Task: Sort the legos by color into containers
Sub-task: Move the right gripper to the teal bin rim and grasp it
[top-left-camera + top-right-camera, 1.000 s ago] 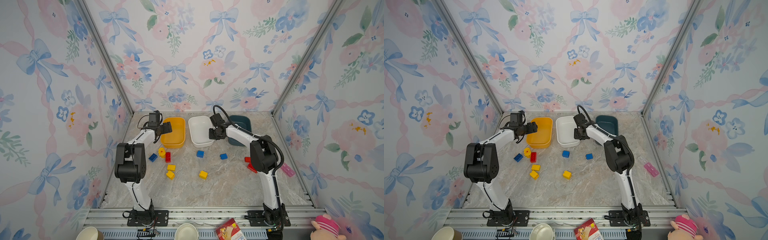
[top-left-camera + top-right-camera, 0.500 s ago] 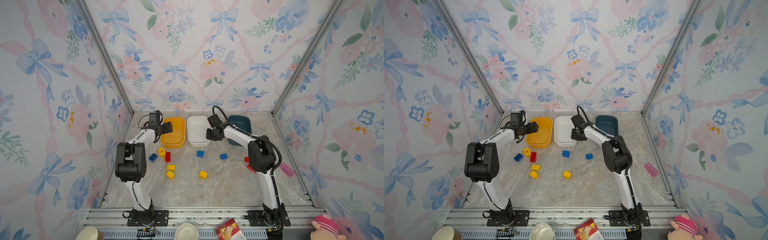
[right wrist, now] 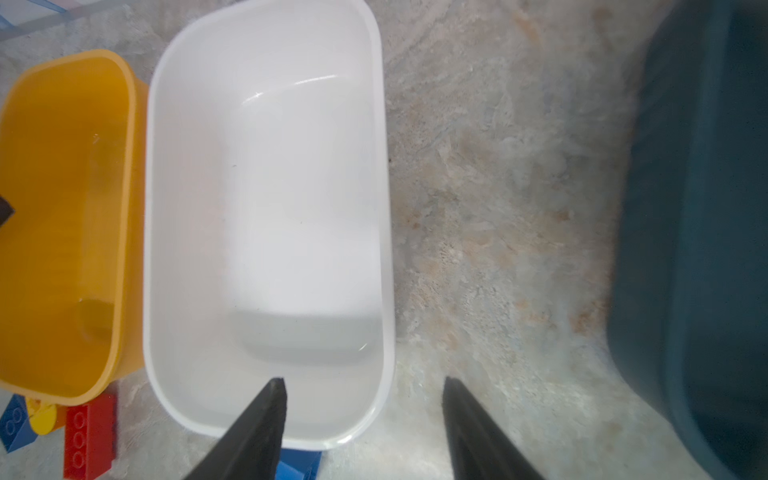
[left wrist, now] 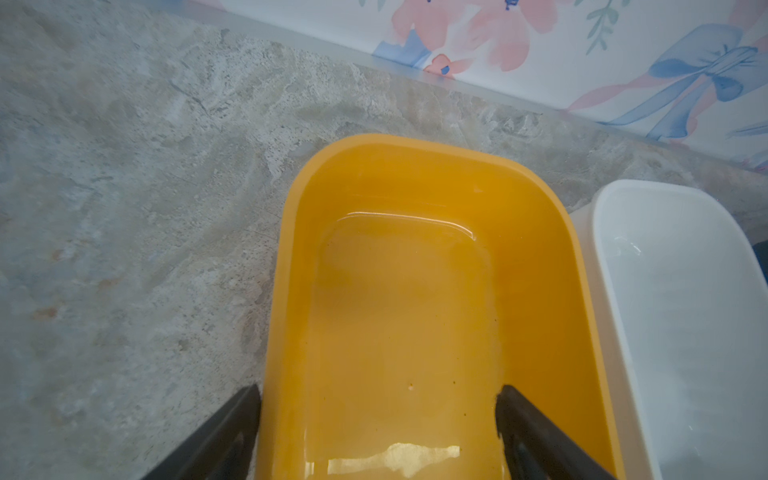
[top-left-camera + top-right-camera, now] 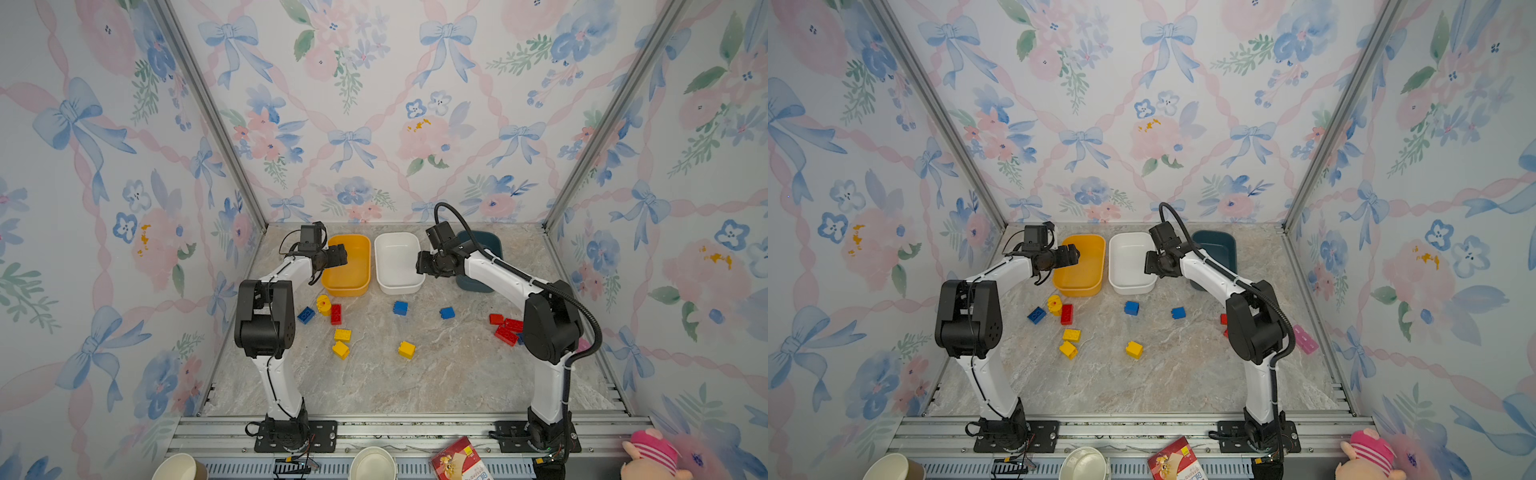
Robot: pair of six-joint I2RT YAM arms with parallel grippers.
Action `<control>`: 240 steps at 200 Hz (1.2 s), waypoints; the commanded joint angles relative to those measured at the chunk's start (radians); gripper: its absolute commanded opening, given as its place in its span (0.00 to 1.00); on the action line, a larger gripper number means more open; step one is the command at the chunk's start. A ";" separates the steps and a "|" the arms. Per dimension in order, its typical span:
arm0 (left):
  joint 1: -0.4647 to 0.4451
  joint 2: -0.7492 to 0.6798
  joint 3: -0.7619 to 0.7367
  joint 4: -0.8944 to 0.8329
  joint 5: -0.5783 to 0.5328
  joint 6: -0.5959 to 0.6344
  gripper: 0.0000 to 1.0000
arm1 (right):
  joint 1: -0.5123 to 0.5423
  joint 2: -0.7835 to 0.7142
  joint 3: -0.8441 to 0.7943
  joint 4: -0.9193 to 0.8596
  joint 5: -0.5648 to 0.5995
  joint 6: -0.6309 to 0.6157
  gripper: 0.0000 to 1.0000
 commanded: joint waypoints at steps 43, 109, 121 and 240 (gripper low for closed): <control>-0.023 0.050 0.049 0.003 0.041 0.022 0.88 | -0.043 -0.110 -0.087 -0.032 0.031 -0.068 0.67; -0.066 0.051 0.051 0.003 0.050 0.000 0.87 | -0.080 -0.144 -0.139 -0.016 0.033 -0.074 0.69; -0.076 0.054 0.053 0.002 0.049 -0.005 0.87 | -0.086 -0.150 -0.149 -0.014 0.034 -0.078 0.69; -0.141 0.083 0.087 0.002 0.041 -0.027 0.87 | -0.428 -0.127 -0.170 -0.072 0.050 -0.225 0.71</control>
